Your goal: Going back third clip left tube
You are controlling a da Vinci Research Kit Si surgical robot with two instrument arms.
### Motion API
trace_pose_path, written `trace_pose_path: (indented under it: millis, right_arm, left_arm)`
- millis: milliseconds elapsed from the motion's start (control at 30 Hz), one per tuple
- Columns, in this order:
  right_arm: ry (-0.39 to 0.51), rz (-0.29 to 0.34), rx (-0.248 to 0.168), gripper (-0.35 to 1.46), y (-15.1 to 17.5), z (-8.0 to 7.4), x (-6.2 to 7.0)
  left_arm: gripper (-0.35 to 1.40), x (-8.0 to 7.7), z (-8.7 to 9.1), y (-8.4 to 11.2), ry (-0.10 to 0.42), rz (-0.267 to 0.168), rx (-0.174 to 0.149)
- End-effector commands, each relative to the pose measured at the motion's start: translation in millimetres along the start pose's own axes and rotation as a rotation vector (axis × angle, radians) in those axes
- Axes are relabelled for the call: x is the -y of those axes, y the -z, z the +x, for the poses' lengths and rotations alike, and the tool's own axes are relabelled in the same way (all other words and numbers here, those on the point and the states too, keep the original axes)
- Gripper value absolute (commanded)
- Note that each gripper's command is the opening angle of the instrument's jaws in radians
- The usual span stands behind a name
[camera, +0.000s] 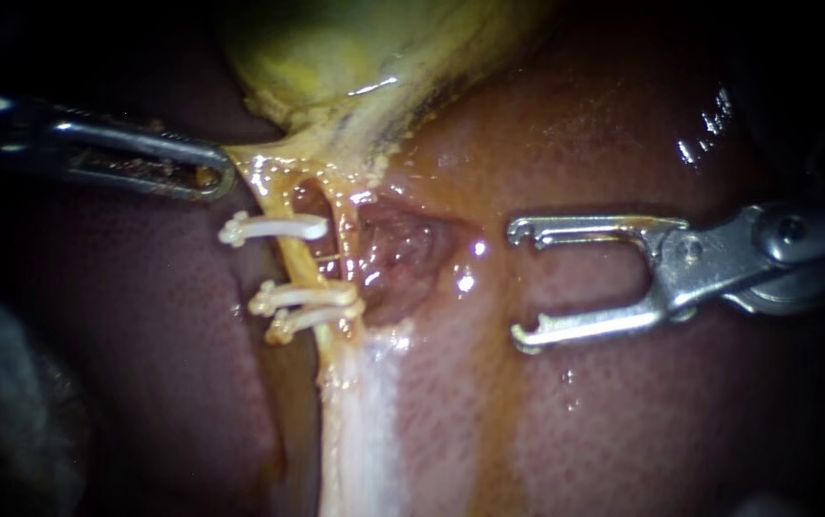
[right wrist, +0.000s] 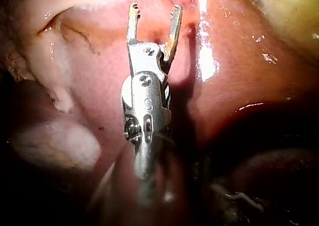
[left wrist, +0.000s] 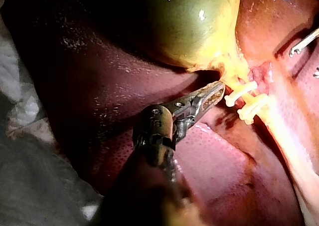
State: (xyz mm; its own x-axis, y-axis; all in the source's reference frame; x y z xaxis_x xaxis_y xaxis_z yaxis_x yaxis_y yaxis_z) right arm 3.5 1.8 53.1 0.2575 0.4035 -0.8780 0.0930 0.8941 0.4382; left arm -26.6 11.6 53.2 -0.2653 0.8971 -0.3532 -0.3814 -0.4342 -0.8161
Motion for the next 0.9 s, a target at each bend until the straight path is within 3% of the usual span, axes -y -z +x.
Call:
trace_pose_path:
  millis: [33, 467, 900]
  right_arm:
    - [0.000, 0.000, 0.000, 0.50, 0.0, 0.0, 0.0]
    - [0.000, 0.004, 0.000, 0.50, 0.0, 0.1, 0.1]
    - [-0.001, 0.004, -0.001, 0.50, 0.2, 0.1, 0.1]
  left_arm:
    - [-0.35, 0.1, -0.1, -0.2, -0.001, 0.002, -0.001]
    - [-0.35, 0.4, -1.0, -3.9, -0.006, -0.008, 0.003]
    - [-0.35, 0.4, -0.9, -4.1, -0.006, -0.007, 0.003]
